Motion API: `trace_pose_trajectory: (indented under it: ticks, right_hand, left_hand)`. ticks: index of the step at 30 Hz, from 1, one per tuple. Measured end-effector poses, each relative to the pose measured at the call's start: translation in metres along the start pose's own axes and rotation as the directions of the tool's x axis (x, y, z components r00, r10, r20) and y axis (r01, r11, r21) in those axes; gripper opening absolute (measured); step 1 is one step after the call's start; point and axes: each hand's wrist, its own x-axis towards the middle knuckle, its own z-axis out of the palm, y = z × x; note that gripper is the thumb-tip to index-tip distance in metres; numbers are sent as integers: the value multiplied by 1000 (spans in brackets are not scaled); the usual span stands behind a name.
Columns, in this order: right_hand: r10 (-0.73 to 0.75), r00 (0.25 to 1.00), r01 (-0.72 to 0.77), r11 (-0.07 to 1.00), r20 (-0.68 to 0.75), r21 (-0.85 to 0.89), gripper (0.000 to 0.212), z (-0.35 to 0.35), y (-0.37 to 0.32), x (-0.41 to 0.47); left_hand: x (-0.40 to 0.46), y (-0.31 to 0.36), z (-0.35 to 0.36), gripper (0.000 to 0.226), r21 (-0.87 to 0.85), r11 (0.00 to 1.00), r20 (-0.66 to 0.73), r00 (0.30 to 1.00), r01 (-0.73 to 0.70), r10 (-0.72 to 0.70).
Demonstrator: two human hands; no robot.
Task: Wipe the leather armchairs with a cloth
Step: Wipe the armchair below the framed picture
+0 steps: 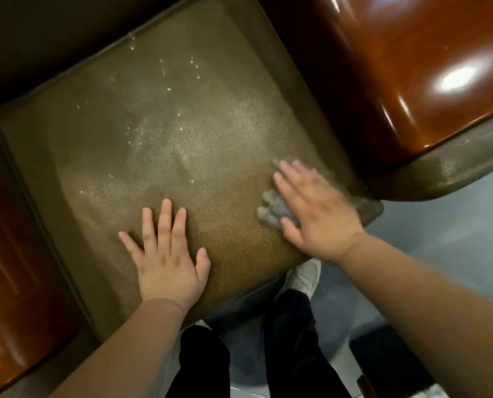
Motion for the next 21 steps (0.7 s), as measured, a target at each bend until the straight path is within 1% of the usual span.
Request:
trace_pose_trajectory:
  ticks: [1,2,3,4,5,6,7,8,9,10,11,12,13,14,15,16,17,18,19,20,21]
  right_hand:
    - [184,982,-183,982,-28,42,79,-7,16,12]
    - [367,929,-361,927,-41,104,79,-13,21,25]
    - [508,860,-497,856,-52,145,79,-14,14,40]
    - [579,813,-569,812,-59,127,80,-13,-6,52]
    - [575,816,-570,818,-63,82,80,-10,-31,59]
    - [491,870,-489,871,-48,46,81,-5,-57,61]
    - [337,942,-336,942,-12,21,81,-2,-80,58]
    - [148,988,-149,989,38,12,80,1,-96,52]
    - [-26,995,25,1000,92,3,78,1,-100,46]
    - [-160,978,161,987,132,3,78,-3,-90,44]
    - [-236,962,239,971,140,-11,77,-8,-72,46]
    - [-228,966,232,972,123,-19,77,-13,-52,50]
    - [-116,988,118,993,98,-6,76,-19,-31,55]
    - [73,994,-76,996,78,36,75,-25,-12,61]
    - [289,953,-296,952,88,77,75,-33,2,68]
    - [455,884,-464,880,104,95,74,-38,7,76]
    - [547,833,-553,830,87,80,74,-39,1,84]
    - [566,823,-568,822,42,49,75,-34,-16,89]
    - [532,847,-532,847,8,20,76,-27,-37,93]
    - [451,892,-451,892,1,-3,78,-20,-63,94]
    - [335,942,-334,942,26,-36,79,-13,-87,94]
  left_hand:
    - [-1,0,4,84,0,1000,-4,1000,8,-8]
    - [-2,-1,6,84,1,1000,-6,1000,10,-10]
    - [-1,-1,7,84,8,1000,1,1000,11,-11]
    - [-1,-2,6,84,14,1000,12,1000,13,-13]
    - [0,-3,4,84,13,1000,20,1000,15,-15]
    - [1,-4,2,84,6,1000,24,1000,15,-15]
    - [2,-4,-1,84,-2,1000,29,999,12,-12]
    - [3,-2,-4,84,-12,1000,38,999,5,-5]
    - [3,0,-7,83,-23,1000,44,999,-5,6]
    - [1,2,-8,82,-40,999,42,999,-16,18]
    - [0,1,-8,79,-72,997,30,999,-16,18]
    - [0,-1,-9,77,-121,992,5,1000,20,-20]
    - [4,-6,-12,75,-173,979,-34,992,111,-119]
    - [10,-15,-14,74,-213,945,-74,961,247,-268]
    - [16,-27,-17,74,-242,890,-97,903,387,-419]
    - [22,-38,-20,74,-261,838,-95,851,479,-516]
    - [27,-47,-21,75,-272,819,-76,837,506,-542]
    - [29,-52,-19,75,-280,824,-47,850,493,-525]
    - [29,-53,-17,75,-292,833,-26,867,469,-498]
    - [29,-53,-14,75,-301,840,-19,878,451,-478]
    - [28,-52,-11,75,-303,841,-22,879,447,-476]
